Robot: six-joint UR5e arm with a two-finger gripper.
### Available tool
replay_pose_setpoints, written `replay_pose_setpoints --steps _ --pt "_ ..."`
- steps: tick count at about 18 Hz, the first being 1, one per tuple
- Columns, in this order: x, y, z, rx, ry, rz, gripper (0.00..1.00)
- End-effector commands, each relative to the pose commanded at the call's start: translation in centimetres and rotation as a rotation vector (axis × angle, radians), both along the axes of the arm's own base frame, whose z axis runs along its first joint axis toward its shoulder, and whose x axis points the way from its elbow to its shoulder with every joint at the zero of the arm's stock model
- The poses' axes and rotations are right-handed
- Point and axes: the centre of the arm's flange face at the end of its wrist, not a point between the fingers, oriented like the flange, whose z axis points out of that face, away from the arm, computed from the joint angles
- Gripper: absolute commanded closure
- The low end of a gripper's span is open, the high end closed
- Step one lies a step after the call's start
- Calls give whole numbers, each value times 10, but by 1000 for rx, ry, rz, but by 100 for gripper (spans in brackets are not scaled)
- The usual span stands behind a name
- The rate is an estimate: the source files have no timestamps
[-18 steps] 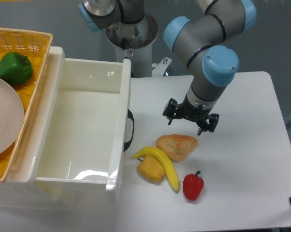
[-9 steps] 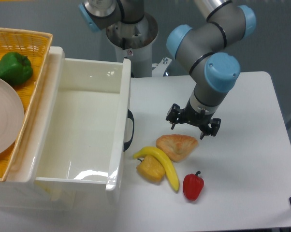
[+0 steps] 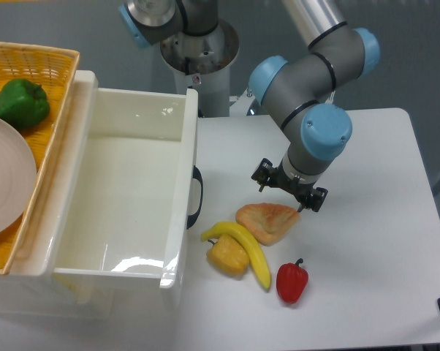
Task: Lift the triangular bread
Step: 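Move the open gripper over the triangular bread slice, then lower the gripper onto the bread slice and close on it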
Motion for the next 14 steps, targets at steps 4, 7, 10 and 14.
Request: replay_pose_setpoints --steps 4,7,10,14 --pt "3 2 -15 16 26 -3 0" --pt "3 9 -19 16 28 -9 0" --pt "1 12 -24 19 36 -10 0" --pt "-2 15 -31 32 57 -7 0"
